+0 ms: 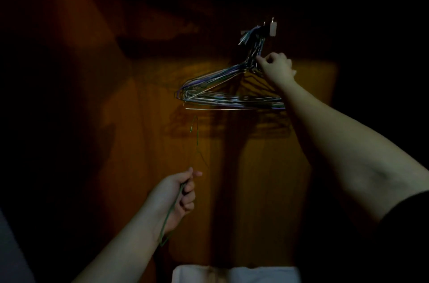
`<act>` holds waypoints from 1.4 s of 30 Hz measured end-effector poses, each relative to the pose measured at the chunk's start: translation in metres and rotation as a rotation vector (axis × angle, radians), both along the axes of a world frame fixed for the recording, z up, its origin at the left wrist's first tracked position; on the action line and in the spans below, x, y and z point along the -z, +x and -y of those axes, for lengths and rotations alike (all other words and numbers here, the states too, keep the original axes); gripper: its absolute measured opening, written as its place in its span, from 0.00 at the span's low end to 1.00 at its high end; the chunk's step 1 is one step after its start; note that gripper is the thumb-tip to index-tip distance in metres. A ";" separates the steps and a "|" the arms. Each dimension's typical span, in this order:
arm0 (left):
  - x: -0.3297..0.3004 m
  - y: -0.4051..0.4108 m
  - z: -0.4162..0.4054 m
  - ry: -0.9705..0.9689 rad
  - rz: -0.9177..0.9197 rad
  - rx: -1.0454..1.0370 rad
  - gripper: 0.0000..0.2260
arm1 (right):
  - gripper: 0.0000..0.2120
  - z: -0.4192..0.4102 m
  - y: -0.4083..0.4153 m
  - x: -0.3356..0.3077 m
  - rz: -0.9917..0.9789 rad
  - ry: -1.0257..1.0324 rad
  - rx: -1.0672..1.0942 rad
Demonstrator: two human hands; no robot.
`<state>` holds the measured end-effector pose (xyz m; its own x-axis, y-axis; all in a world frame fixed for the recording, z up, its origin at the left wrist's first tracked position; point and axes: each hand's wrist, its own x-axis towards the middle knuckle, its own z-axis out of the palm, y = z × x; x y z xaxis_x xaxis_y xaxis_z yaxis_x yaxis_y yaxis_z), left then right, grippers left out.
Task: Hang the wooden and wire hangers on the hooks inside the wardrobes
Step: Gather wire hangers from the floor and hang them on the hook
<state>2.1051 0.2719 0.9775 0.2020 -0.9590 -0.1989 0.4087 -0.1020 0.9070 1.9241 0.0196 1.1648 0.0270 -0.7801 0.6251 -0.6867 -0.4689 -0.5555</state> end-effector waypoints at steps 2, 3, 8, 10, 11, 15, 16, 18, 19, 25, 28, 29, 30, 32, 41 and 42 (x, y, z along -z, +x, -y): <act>0.001 -0.001 -0.001 0.000 0.005 0.012 0.10 | 0.21 -0.006 0.001 0.001 0.016 -0.009 0.026; 0.002 -0.002 -0.002 0.001 0.006 0.022 0.10 | 0.21 -0.010 0.001 0.003 0.040 -0.032 0.045; 0.011 -0.009 -0.004 0.029 -0.018 0.079 0.10 | 0.16 -0.046 -0.001 0.055 0.205 -0.099 -0.123; 0.015 -0.011 -0.005 0.034 -0.005 0.105 0.10 | 0.12 -0.066 0.001 0.101 0.205 -0.026 -0.259; 0.017 -0.012 -0.004 0.036 0.001 0.122 0.10 | 0.10 -0.076 0.003 0.125 0.186 0.006 -0.303; 0.018 -0.020 -0.002 0.043 0.044 0.214 0.11 | 0.14 -0.098 0.006 0.202 0.038 0.205 -0.441; 0.018 -0.022 -0.002 0.040 0.066 0.240 0.11 | 0.16 -0.099 0.004 0.211 0.001 0.238 -0.462; 0.016 -0.025 0.001 0.025 0.105 0.286 0.11 | 0.18 -0.101 0.000 0.215 -0.045 0.270 -0.500; 0.015 -0.026 0.002 0.012 0.125 0.307 0.12 | 0.18 -0.102 -0.004 0.213 -0.053 0.273 -0.514; -0.003 -0.029 0.011 -0.080 0.347 0.398 0.11 | 0.13 -0.112 -0.028 0.184 0.033 0.251 -0.484; -0.023 -0.025 0.014 -0.142 0.582 0.424 0.11 | 0.13 -0.111 -0.037 0.165 0.078 0.194 -0.452; -0.031 -0.024 0.014 -0.156 0.647 0.421 0.10 | 0.14 -0.110 -0.040 0.158 0.081 0.173 -0.444; -0.038 -0.022 0.014 -0.166 0.694 0.413 0.10 | 0.14 -0.109 -0.042 0.151 0.084 0.146 -0.432; -0.052 -0.018 0.014 -0.187 0.783 0.387 0.08 | 0.13 -0.107 -0.048 0.135 0.094 0.077 -0.406; -0.086 -0.001 0.025 -0.399 0.780 -0.031 0.11 | 0.16 -0.090 -0.073 0.049 0.251 -0.189 -0.246; -0.090 -0.002 0.027 -0.434 0.714 -0.089 0.11 | 0.17 -0.089 -0.072 0.039 0.249 -0.208 -0.227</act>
<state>2.1032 0.2454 1.0675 0.2174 -0.8955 0.3883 -0.2882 0.3212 0.9021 1.8519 0.1089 1.1253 0.0118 -0.6279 0.7782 -0.4090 -0.7132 -0.5692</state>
